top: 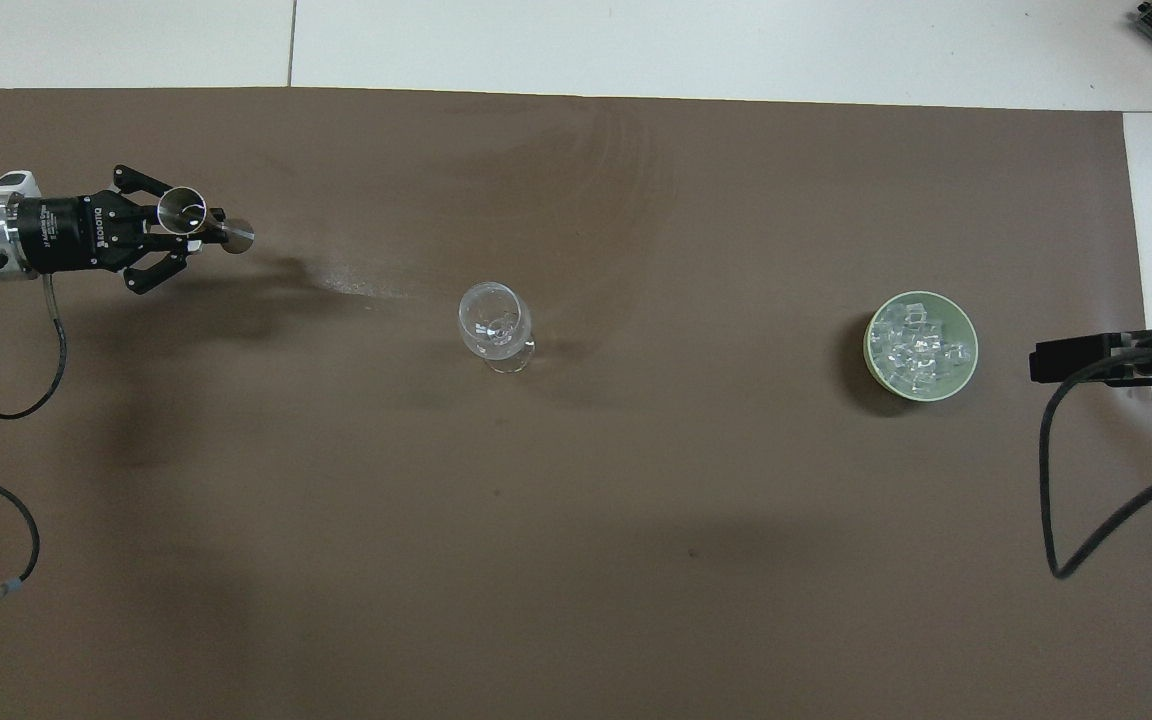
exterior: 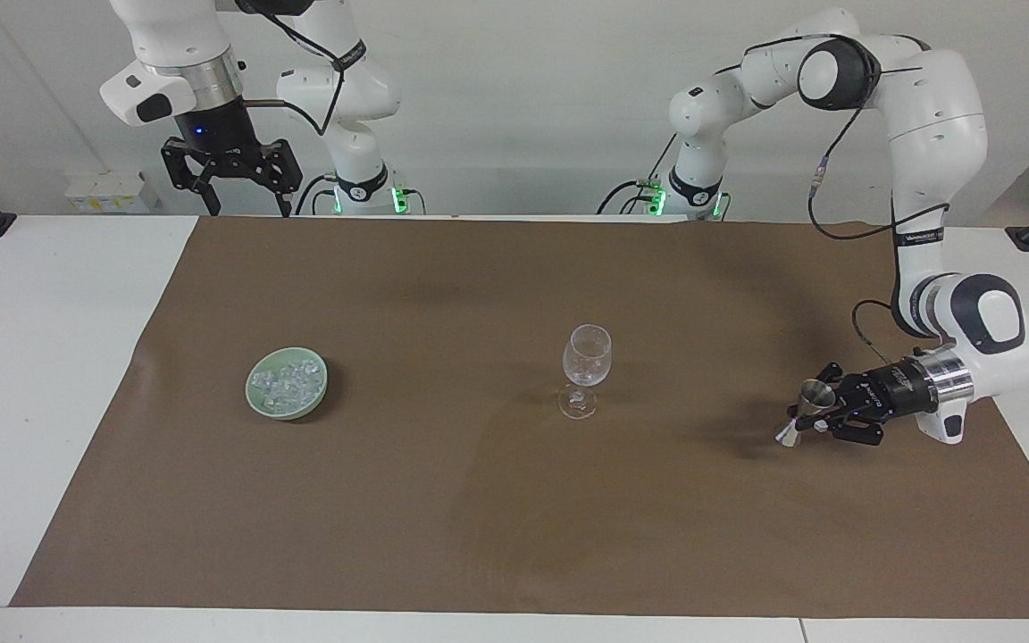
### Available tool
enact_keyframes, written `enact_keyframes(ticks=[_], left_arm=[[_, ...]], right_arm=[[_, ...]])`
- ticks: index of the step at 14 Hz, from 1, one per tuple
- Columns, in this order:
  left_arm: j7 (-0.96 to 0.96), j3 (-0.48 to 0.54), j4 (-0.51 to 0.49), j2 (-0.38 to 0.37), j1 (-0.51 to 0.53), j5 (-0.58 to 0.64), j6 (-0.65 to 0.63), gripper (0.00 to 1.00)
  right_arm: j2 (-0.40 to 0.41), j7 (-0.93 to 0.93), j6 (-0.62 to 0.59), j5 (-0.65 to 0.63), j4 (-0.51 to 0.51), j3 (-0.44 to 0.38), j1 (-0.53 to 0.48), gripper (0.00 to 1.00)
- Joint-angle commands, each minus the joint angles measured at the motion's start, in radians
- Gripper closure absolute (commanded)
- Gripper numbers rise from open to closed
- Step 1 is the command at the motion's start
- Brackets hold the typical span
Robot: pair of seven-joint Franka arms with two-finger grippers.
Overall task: Pour wine and add ice with both arms
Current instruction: 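Lift the silver bottle with the left gripper toward the glass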
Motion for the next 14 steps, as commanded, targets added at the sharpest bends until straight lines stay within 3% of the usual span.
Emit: enact_keyframes(ticks=[1, 14], left_arm=[[-0.052, 0.015, -0.018, -0.054, -0.050, -0.022, 0.047, 1.00], [-0.170, 0.015, -0.094, -0.163, -0.263, -0.027, 0.280, 1.00]], right_arm=[[-0.022, 0.024, 0.023, -0.019, -0.027, 0.008, -0.002, 0.00], [-0.022, 0.024, 0.023, -0.019, -0.027, 0.008, 0.000, 0.00]])
